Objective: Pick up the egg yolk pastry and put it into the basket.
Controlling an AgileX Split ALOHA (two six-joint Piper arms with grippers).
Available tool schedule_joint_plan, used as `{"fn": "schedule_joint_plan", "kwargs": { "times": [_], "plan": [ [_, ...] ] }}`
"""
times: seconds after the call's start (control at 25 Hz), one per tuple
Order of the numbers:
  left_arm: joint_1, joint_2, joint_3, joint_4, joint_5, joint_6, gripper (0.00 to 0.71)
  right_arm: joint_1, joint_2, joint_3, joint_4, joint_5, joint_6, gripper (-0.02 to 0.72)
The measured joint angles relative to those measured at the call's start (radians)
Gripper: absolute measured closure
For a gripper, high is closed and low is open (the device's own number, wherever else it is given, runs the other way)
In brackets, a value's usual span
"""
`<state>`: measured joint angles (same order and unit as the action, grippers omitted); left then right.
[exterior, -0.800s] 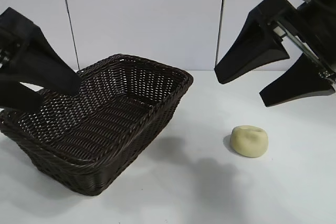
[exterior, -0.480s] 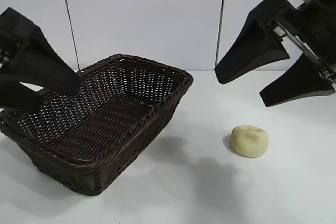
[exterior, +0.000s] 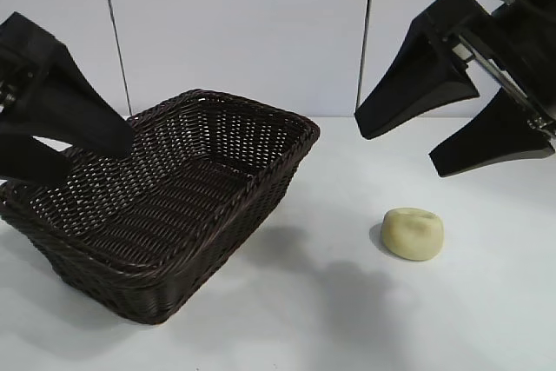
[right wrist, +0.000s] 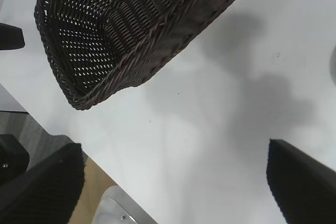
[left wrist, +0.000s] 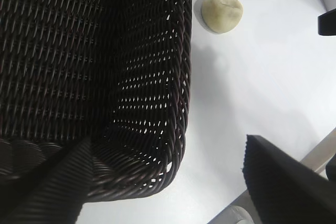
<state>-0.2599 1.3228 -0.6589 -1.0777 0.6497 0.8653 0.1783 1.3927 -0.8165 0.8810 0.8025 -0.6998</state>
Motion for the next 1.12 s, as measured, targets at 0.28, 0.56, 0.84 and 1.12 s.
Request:
{"fn": "schedule_joint_plan", "kwargs": {
  "times": [0.28, 0.56, 0.84, 1.12],
  "plan": [
    [0.000, 0.000, 0.000, 0.000, -0.008, 0.000, 0.139, 0.000, 0.000, 0.000, 0.001, 0.001, 0.000, 0.029],
    [0.000, 0.000, 0.000, 0.000, -0.027, 0.000, 0.139, 0.000, 0.000, 0.000, 0.001, 0.001, 0.000, 0.029],
    [0.000, -0.004, 0.000, 0.001, -0.023, -0.121, 0.139, 0.000, 0.000, 0.000, 0.001, 0.001, 0.000, 0.029],
    [-0.002, -0.028, -0.106, 0.204, 0.047, -0.526, 0.139, 0.000, 0.000, 0.000, 0.001, 0.001, 0.000, 0.029]
  ]
}}
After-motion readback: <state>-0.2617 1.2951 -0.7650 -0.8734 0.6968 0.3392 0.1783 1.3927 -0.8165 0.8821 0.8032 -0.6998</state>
